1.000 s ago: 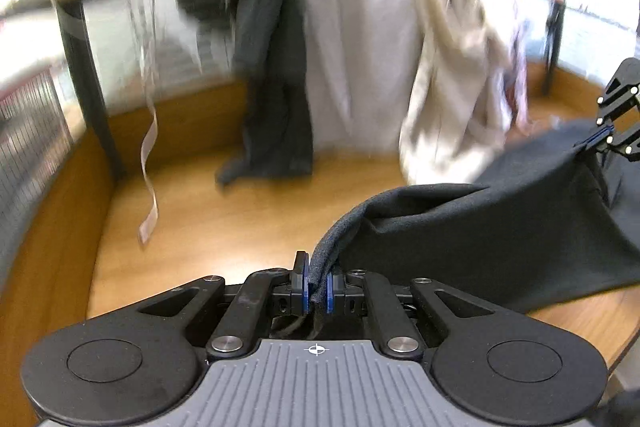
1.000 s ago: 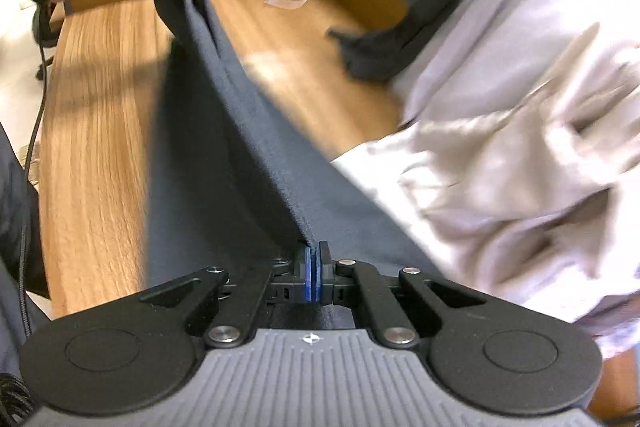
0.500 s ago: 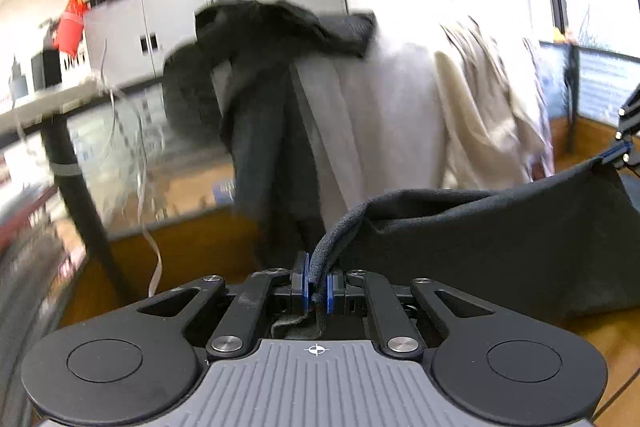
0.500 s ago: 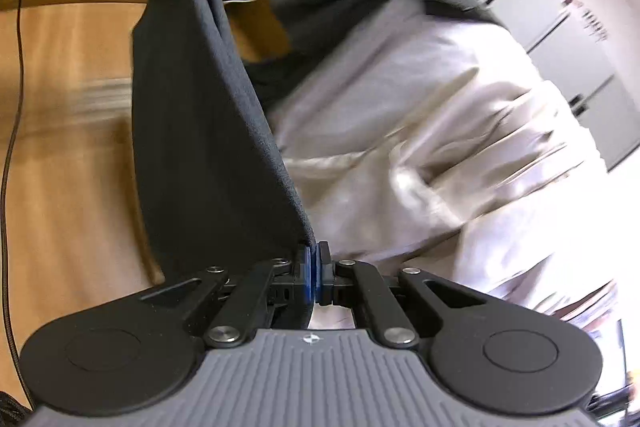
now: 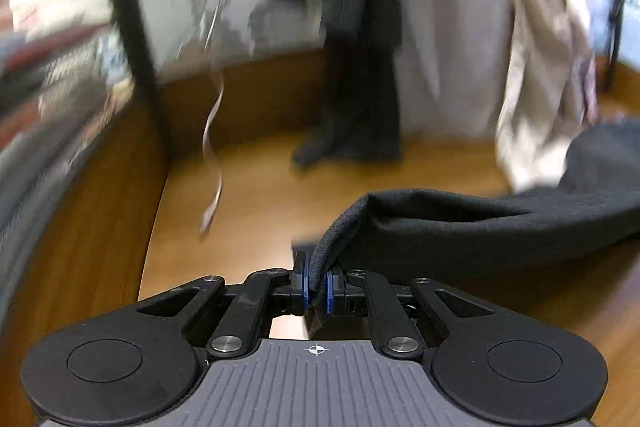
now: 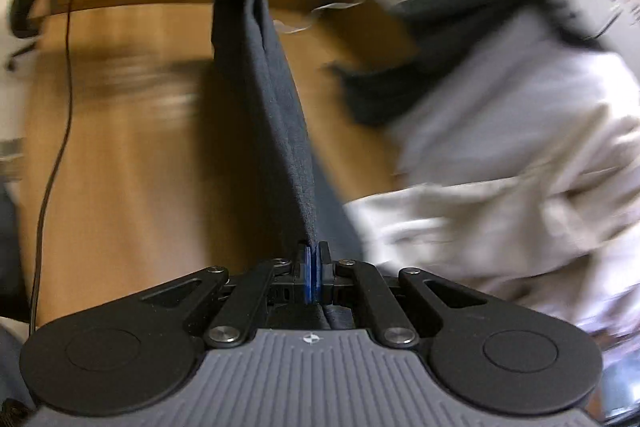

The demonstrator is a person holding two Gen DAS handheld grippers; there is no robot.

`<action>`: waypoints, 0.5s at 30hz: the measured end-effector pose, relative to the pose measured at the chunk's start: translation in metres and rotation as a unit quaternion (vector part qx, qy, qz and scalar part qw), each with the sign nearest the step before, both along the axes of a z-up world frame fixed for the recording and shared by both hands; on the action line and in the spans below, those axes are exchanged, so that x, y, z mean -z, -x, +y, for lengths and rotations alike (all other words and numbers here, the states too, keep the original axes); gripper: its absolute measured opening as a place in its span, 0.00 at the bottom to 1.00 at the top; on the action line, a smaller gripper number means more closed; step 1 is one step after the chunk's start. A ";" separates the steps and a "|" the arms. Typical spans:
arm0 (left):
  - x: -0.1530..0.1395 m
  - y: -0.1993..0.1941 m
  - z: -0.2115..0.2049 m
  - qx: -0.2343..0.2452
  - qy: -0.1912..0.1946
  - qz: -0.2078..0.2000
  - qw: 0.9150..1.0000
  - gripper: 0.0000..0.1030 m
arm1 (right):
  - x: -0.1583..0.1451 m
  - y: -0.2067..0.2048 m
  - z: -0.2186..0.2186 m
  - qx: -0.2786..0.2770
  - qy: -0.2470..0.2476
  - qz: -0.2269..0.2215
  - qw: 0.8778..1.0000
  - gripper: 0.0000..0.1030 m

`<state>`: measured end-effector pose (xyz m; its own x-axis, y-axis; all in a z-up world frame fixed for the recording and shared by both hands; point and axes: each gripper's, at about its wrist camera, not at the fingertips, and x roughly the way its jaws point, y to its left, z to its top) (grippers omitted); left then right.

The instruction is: Fold clothes

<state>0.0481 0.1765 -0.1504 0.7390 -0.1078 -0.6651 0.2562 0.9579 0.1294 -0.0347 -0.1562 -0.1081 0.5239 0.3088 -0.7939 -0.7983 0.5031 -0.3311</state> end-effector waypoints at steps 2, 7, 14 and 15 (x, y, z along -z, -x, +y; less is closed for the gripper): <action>0.013 0.012 0.010 -0.022 -0.006 0.022 1.000 0.10 | 0.016 0.013 0.013 -0.010 -0.004 0.037 0.999 0.02; 0.034 0.028 0.028 -0.051 -0.027 0.060 0.997 0.12 | 0.055 0.039 0.035 -0.021 -0.005 0.106 0.994 0.02; 0.040 0.047 0.031 -0.056 -0.062 0.072 0.994 0.23 | 0.071 0.036 0.037 -0.005 -0.011 0.123 0.992 0.06; 0.037 0.053 0.032 -0.058 -0.057 0.072 0.994 0.25 | 0.067 0.035 0.035 -0.007 -0.018 0.122 0.992 0.07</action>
